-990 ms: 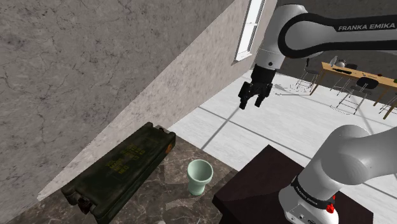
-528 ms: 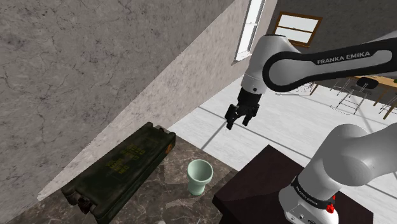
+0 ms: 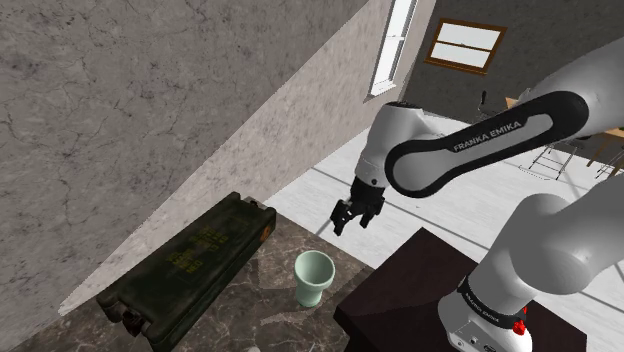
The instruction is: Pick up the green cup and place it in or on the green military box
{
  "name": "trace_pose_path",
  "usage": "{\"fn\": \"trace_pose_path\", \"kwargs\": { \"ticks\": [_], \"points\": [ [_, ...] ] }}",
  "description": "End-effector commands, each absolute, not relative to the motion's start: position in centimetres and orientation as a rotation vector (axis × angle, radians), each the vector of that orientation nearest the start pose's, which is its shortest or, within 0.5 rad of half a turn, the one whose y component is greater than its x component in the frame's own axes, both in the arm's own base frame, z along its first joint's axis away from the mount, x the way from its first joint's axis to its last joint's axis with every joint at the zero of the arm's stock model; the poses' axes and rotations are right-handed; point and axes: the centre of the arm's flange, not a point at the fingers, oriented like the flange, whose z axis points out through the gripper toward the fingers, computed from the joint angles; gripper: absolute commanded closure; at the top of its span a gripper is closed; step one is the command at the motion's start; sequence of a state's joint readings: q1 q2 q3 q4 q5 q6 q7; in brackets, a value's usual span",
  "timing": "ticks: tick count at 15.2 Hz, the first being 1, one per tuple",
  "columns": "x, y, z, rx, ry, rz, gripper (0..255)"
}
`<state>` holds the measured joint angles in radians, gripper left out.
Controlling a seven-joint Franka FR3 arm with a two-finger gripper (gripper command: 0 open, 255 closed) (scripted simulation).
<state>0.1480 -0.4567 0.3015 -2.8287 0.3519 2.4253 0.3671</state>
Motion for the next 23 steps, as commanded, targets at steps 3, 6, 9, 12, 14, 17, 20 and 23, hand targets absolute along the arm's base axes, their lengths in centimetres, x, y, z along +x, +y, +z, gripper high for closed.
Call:
{"fn": "trace_pose_path", "kwargs": {
  "ticks": [3,6,9,12,14,17,20,23],
  "points": [
    [32.6,17.4,28.0,-3.003,0.315,-0.030,0],
    [32.7,19.4,24.8,-2.999,0.318,-0.041,0],
    [32.8,19.6,23.2,-2.999,0.318,-0.041,0],
    [32.9,19.8,21.6,-2.999,0.318,-0.041,0],
    [32.9,19.9,20.8,-2.999,0.318,-0.041,0],
    [32.9,19.9,20.8,-2.999,0.318,-0.041,0],
    [32.9,19.9,20.8,-2.999,0.318,-0.041,0],
    [32.9,19.9,20.8,-2.999,0.318,-0.040,255]
  ]
}}
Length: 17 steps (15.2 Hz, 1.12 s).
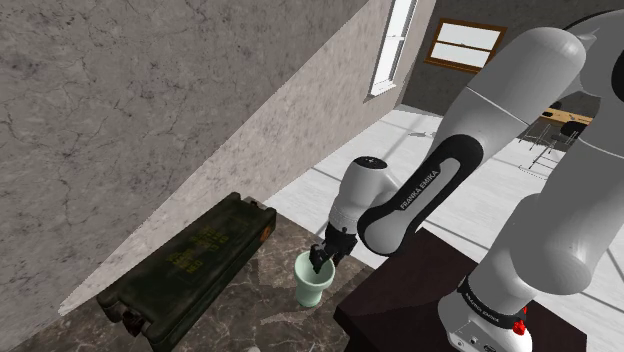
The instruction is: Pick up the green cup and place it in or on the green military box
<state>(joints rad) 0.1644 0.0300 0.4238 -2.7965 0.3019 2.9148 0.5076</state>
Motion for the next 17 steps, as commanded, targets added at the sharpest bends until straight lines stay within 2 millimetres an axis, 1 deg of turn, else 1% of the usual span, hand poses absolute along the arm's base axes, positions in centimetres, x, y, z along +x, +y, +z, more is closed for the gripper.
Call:
{"fn": "trace_pose_path", "kwargs": {
  "ticks": [1,9,17],
  "points": [
    [32.9,19.9,20.8,-2.999,0.318,-0.040,255],
    [32.9,19.9,20.8,-2.999,0.318,-0.041,255],
    [32.9,19.9,25.0,-2.999,0.318,-0.041,255]
  ]
}}
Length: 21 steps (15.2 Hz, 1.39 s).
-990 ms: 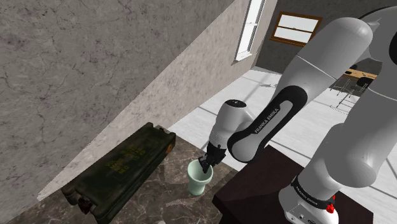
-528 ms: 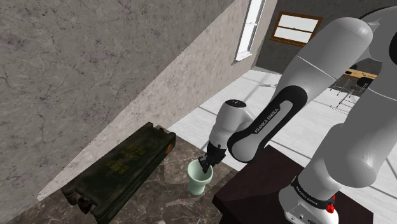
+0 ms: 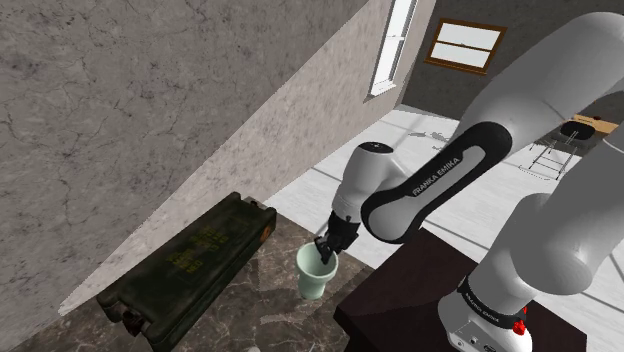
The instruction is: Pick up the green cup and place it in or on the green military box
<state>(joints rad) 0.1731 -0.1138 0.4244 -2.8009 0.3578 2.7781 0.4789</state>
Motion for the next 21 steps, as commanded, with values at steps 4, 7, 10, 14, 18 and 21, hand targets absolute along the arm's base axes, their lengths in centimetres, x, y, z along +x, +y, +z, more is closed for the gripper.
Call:
{"fn": "trace_pose_path", "kwargs": {
  "ticks": [4,7,10,14,18,21],
  "points": [
    [32.9,19.9,27.1,-2.999,0.318,-0.041,255],
    [32.9,19.9,28.7,-2.999,0.318,-0.041,255],
    [32.9,19.9,30.3,-2.999,0.318,-0.041,255],
    [32.9,19.9,32.4,-2.999,0.318,-0.041,255],
    [32.9,19.9,34.5,-2.999,0.318,-0.041,255],
    [32.9,19.9,36.1,-2.999,0.318,-0.041,255]
  ]
}}
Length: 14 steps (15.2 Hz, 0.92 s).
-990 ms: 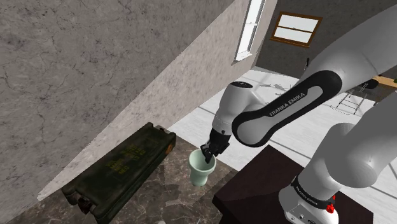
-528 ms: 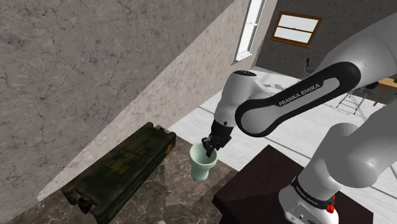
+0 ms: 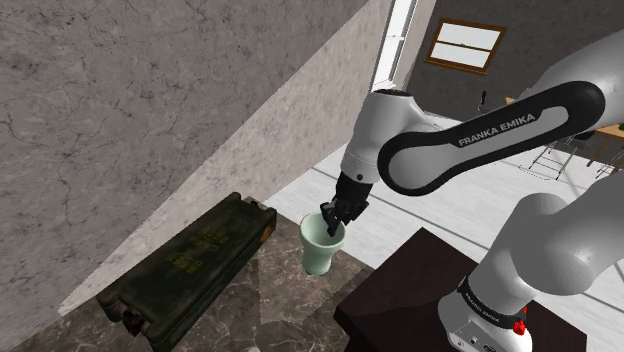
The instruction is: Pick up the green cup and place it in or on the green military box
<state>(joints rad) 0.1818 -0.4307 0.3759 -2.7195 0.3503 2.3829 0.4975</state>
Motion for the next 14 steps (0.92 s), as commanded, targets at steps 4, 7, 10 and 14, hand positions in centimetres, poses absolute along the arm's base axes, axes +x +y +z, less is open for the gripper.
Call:
{"fn": "trace_pose_path", "kwargs": {
  "ticks": [4,7,10,14],
  "points": [
    [32.9,19.9,37.9,-2.999,0.318,-0.041,255],
    [36.2,22.0,38.5,-2.999,0.318,-0.041,255],
    [39.5,24.2,39.0,-2.999,0.318,-0.041,255],
    [43.9,27.0,39.7,-2.999,0.318,-0.041,255]
  ]
}}
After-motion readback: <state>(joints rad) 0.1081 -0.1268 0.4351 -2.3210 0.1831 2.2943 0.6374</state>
